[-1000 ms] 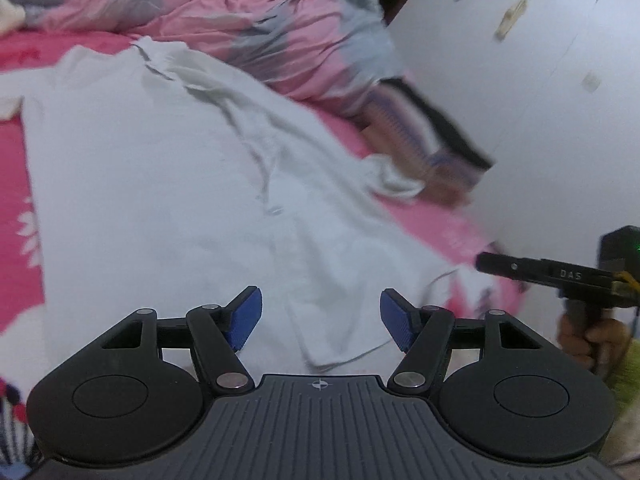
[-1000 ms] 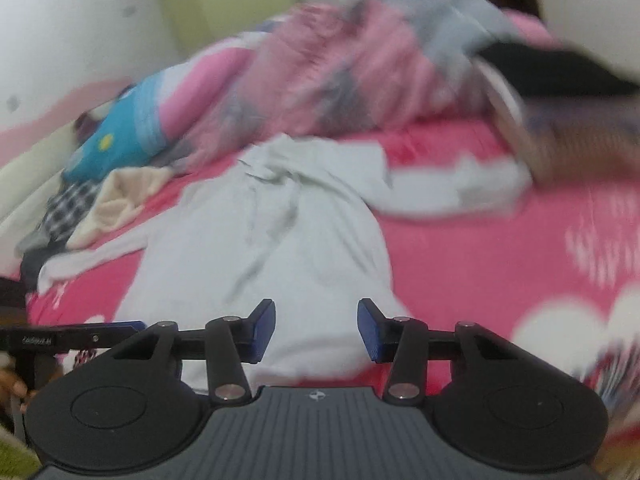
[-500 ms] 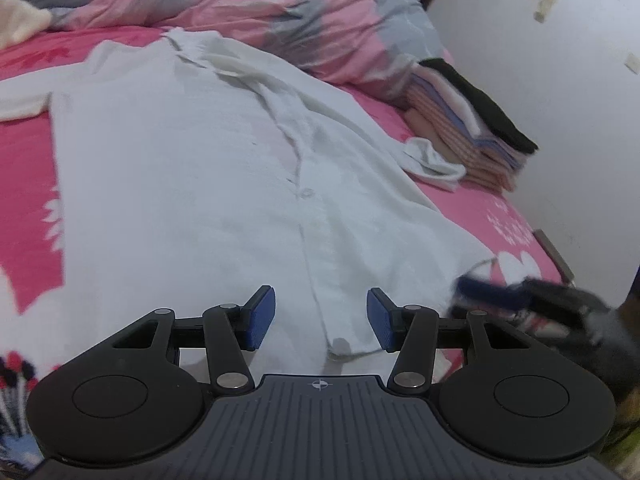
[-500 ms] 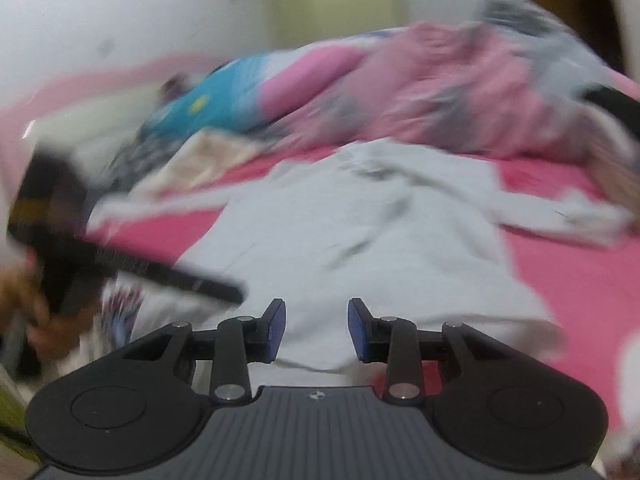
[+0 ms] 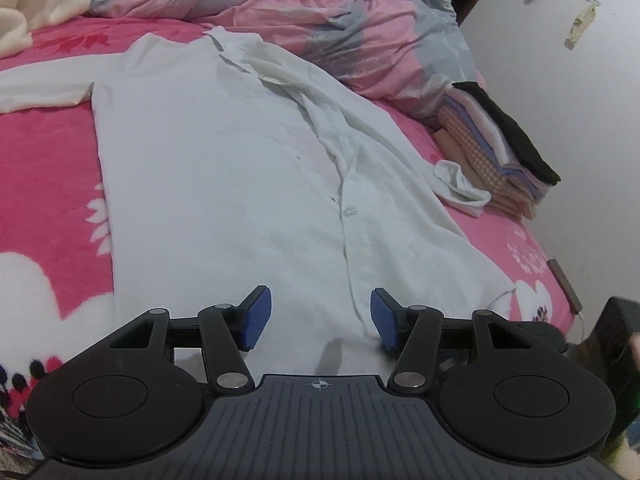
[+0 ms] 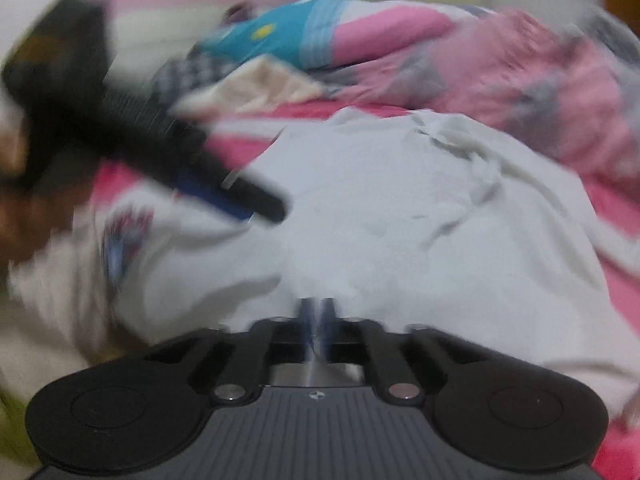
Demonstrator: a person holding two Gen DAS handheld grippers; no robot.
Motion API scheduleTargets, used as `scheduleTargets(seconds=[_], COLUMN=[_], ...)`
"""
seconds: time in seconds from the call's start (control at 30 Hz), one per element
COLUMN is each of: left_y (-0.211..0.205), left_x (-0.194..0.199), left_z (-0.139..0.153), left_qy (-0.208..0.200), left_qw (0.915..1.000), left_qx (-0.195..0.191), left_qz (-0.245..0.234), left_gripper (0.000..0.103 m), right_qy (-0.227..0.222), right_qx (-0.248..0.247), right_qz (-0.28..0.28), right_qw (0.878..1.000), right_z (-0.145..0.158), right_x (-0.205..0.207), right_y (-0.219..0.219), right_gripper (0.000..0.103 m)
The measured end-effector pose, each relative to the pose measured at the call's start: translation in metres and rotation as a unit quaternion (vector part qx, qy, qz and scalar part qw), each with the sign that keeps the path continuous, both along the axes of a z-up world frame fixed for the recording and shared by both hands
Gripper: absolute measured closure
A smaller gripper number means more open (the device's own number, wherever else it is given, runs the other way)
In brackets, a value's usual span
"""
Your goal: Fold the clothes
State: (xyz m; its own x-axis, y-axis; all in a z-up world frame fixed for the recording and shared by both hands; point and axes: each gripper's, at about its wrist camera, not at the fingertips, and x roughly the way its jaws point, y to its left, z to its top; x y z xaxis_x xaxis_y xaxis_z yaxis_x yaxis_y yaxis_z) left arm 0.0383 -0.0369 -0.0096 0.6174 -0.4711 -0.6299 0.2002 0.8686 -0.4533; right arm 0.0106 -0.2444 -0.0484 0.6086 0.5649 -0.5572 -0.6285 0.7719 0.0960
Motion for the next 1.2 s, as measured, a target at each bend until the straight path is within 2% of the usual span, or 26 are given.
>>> scheduleTargets(seconds=[0.13, 0.2, 0.3, 0.53, 0.73, 0.97, 1.07, 1.2], left_y=[0.003, 0.005, 0.008, 0.009, 0.004, -0.007, -0.012, -0.009], left_x=[0.009, 0.013, 0.018, 0.025, 0.022, 0.023, 0.029, 0.035], left_z=[-0.003, -0.004, -0.005, -0.006, -0.006, -0.006, -0.006, -0.004], left_qy=[0.003, 0.002, 0.002, 0.002, -0.008, -0.036, -0.049, -0.074], left_qw=[1.0, 0.9999, 0.9997, 0.9992, 0.9995, 0.9993, 0.9986, 0.9969], left_qx=[-0.001, -0.005, -0.013, -0.016, -0.011, 0.006, 0.01, 0.012], left_qz=[0.008, 0.013, 0.021, 0.035, 0.028, -0.003, -0.018, -0.024], left_gripper=[0.048, 0.048, 0.048, 0.048, 0.048, 0.048, 0.047, 0.044], right_qy=[0.038, 0.045, 0.042, 0.044, 0.032, 0.058, 0.074, 0.084], right_qx=[0.117, 0.168, 0.207, 0.153, 0.06, -0.03, -0.033, 0.032], right_qz=[-0.049, -0.041, -0.021, 0.014, 0.029, 0.035, 0.05, 0.081], right_qw=[0.991, 0.984, 0.977, 0.987, 0.997, 0.997, 0.995, 0.993], right_z=[0.014, 0.02, 0.029, 0.027, 0.015, 0.002, 0.017, 0.06], right_x=[0.005, 0.001, -0.008, -0.02, -0.031, -0.037, -0.035, -0.017], right_y=[-0.044, -0.065, -0.086, -0.091, -0.075, -0.059, -0.061, -0.071], right_gripper=[0.102, 0.102, 0.102, 0.102, 0.102, 0.099, 0.097, 0.088])
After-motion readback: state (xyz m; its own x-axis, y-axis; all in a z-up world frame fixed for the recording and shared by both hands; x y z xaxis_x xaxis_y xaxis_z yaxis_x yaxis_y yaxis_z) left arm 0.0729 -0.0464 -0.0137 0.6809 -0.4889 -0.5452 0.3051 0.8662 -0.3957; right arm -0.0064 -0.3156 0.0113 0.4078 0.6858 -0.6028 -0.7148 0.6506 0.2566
